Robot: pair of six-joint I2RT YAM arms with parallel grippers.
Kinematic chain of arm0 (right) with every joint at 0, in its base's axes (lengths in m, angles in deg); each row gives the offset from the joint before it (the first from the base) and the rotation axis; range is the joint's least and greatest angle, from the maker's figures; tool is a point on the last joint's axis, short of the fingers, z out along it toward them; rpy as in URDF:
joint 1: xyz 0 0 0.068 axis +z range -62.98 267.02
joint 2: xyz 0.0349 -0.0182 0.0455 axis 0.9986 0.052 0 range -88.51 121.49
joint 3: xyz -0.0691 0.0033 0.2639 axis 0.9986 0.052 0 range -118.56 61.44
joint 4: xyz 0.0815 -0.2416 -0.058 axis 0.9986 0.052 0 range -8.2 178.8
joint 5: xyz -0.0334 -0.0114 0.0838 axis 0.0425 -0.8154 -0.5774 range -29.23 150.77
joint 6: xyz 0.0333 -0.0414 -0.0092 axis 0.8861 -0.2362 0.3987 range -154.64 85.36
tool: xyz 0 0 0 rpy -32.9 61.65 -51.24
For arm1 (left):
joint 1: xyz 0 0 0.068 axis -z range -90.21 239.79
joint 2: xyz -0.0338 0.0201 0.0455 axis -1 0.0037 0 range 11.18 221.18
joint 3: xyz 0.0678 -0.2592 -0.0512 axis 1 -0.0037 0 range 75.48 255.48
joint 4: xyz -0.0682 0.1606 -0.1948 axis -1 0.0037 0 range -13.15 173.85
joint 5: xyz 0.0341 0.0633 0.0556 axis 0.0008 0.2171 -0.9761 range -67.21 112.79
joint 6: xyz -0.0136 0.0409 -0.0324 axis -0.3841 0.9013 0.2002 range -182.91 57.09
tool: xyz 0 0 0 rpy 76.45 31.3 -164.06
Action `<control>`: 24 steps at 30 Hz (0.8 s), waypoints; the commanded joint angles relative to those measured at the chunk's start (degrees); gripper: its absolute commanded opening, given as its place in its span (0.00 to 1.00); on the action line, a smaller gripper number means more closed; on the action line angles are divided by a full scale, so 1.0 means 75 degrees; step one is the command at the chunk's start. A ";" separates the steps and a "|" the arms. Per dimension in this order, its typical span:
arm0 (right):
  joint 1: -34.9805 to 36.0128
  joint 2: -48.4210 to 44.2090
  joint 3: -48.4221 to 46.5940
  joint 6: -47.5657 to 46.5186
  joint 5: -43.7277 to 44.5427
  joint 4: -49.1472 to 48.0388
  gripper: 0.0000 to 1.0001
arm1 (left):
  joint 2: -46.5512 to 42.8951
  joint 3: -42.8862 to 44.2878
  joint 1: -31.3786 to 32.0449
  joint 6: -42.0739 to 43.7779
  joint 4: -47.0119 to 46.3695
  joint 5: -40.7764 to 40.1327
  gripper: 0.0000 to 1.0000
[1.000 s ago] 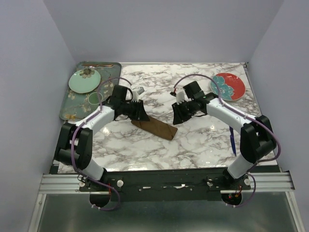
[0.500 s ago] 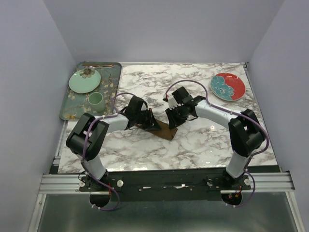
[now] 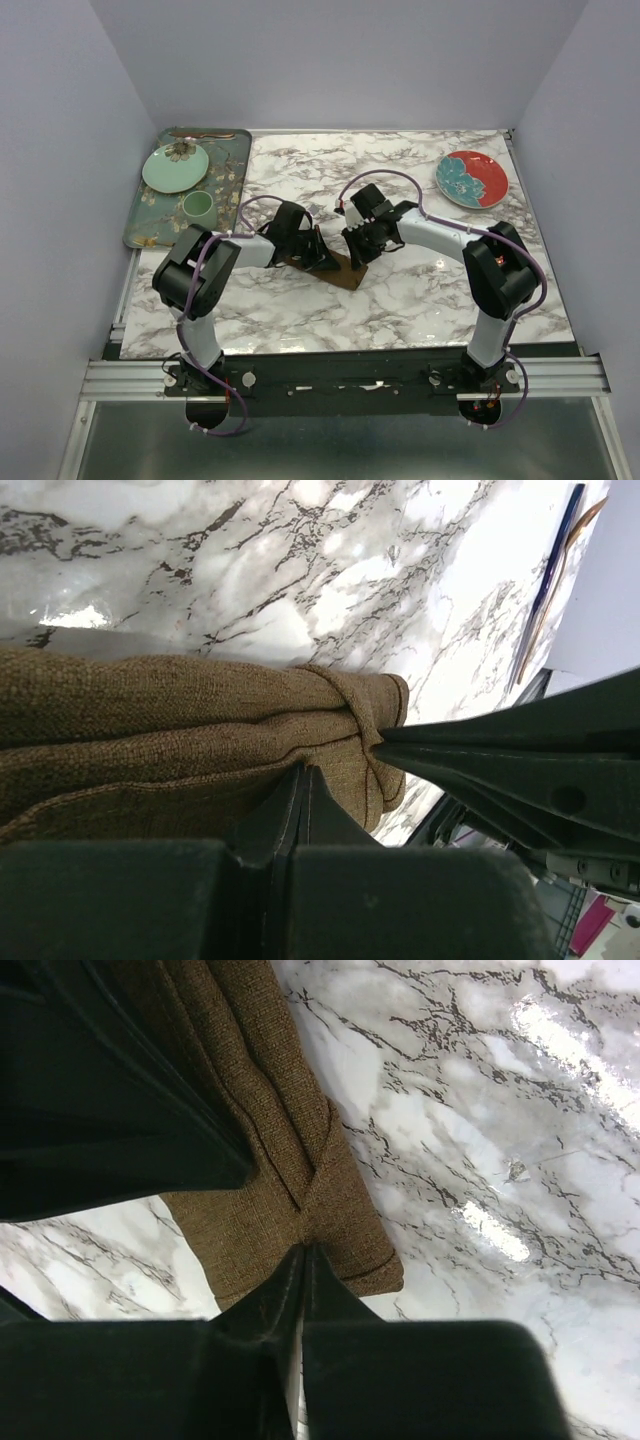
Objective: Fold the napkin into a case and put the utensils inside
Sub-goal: Stuff the top corner of the smaller-rectangle-folded napkin into the folded napkin.
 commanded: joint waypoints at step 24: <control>-0.0008 0.0374 0.0283 -0.0862 0.0424 0.0337 0.04 | -0.1625 0.0364 -0.1506 0.1598 0.1930 0.0545 0.16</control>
